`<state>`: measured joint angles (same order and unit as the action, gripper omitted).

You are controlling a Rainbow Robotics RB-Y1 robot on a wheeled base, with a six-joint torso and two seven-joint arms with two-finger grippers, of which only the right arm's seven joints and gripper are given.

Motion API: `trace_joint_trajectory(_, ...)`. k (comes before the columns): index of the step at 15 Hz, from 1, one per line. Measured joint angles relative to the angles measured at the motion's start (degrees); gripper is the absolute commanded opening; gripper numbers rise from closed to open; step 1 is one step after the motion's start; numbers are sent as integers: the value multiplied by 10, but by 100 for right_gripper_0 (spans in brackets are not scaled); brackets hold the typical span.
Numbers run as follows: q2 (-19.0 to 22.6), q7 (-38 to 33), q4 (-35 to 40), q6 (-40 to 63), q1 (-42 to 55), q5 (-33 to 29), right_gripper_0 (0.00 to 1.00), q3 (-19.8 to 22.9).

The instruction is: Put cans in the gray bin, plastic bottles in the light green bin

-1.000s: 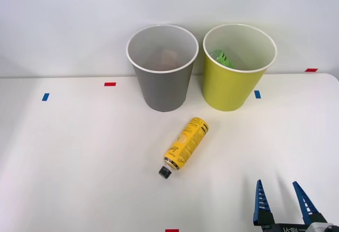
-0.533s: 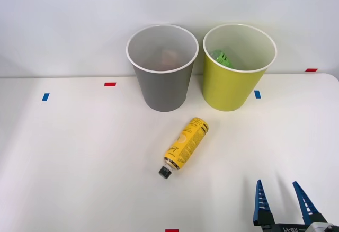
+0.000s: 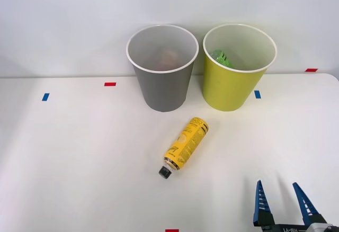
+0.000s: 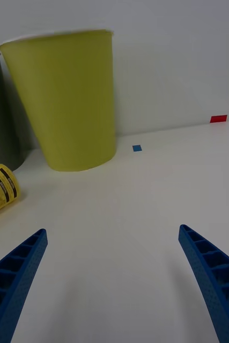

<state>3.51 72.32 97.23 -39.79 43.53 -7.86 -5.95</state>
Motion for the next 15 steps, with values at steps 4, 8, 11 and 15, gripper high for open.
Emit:
trace_joint_trajectory(4, 7, 10, 0, -8, -6, 28, 84, 5)
trace_joint_trajectory(8, 26, 11, 2, 11, -30, 36, 84, -5)
trace_joint_trajectory(11, 39, 12, 34, 87, -47, 43, 84, -14)
trace_joint_trajectory(15, 63, 11, 121, 237, -57, 44, 84, -29)
